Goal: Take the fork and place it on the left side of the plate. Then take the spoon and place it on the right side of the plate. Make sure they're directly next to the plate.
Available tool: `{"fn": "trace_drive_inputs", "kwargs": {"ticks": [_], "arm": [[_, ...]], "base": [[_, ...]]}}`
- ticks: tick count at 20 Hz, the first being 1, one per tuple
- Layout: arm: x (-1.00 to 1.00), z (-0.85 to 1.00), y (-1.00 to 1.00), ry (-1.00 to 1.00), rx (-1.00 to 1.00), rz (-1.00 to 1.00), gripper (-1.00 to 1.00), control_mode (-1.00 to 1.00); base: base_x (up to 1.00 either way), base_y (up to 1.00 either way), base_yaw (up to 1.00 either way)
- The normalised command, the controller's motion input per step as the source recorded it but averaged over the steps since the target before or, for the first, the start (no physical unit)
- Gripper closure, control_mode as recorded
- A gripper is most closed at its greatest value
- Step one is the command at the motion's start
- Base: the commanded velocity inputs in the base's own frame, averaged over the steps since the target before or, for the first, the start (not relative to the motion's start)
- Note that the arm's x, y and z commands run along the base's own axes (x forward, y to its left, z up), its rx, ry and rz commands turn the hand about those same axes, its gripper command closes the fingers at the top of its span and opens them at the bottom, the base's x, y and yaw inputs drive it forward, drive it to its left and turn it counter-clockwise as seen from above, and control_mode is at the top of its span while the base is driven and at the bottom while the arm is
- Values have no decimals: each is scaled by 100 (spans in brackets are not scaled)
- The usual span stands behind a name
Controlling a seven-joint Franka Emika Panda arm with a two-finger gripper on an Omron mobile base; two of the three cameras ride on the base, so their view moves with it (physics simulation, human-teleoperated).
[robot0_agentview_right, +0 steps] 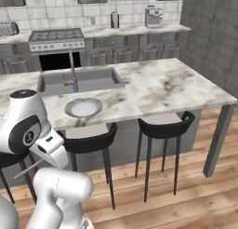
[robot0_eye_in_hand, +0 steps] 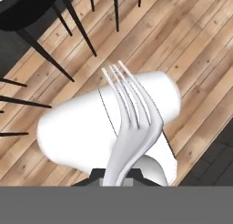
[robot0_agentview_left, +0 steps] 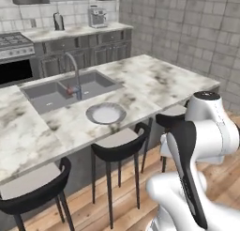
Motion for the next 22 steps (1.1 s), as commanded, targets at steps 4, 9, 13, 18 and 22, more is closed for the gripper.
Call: {"fn": "trace_drive_inputs", "kwargs": {"ticks": [4,9,13,18,22], "arm": [[0,0,0,0,0,0,100,100],[0,0,0,0,0,0,100,100],[0,0,0,0,0,0,100,100],[0,0,0,0,0,0,100,100],[0,0,0,0,0,0,100,100]], "base": [[23,-41,41],[23,-33,39],[38,-34,39],[45,-35,39],[49,-36,38]]}}
